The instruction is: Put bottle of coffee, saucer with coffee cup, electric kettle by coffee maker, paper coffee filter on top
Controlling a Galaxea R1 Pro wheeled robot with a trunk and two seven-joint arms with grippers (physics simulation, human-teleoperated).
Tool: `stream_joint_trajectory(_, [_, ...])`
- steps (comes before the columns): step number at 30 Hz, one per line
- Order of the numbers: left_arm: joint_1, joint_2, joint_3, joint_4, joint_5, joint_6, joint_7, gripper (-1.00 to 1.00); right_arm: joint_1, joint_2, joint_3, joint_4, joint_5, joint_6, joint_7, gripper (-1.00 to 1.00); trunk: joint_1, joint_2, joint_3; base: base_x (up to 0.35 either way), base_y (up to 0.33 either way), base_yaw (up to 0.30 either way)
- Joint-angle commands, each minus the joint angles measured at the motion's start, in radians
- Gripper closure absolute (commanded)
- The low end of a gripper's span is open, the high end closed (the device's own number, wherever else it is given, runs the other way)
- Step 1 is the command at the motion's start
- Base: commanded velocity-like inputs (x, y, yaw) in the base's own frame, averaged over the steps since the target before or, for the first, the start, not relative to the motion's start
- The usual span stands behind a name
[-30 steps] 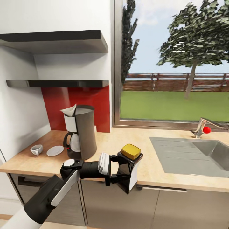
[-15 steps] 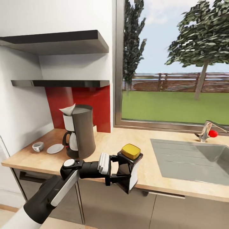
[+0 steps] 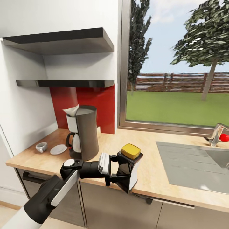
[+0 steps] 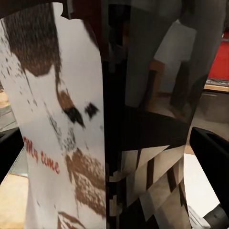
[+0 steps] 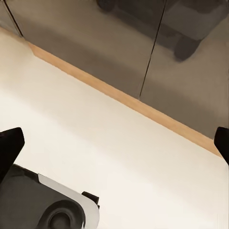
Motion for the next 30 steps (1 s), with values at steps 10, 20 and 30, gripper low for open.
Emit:
stream_joint_trajectory(10, [-0.001, 0.001, -0.002, 0.0, 0.01, 0.01, 0.002, 1.0, -0.001, 0.001, 0.008, 0.001, -0.011, -0.003, 0.006, -1.0, 0.001, -0.001, -0.001, 0.064, 0.0, 0.0])
stream_joint_trajectory(20, [-0.001, -0.016, -0.004, 0.009, 0.012, 0.006, 0.09, 1.0, -0.001, 0.002, 0.008, 0.001, -0.011, -0.004, 0.007, -1.0, 0.001, -0.001, -0.001, 0.002, 0.0, 0.0])
stream_joint_trajectory(30, [-0.001, -0.198, -0.001, 0.018, 0.008, -0.032, 0.48, 1.0, -0.001, 0.0, 0.007, 0.001, -0.011, -0.004, 0.006, -1.0, 0.001, -0.001, -0.001, 0.0, 0.0, 0.0])
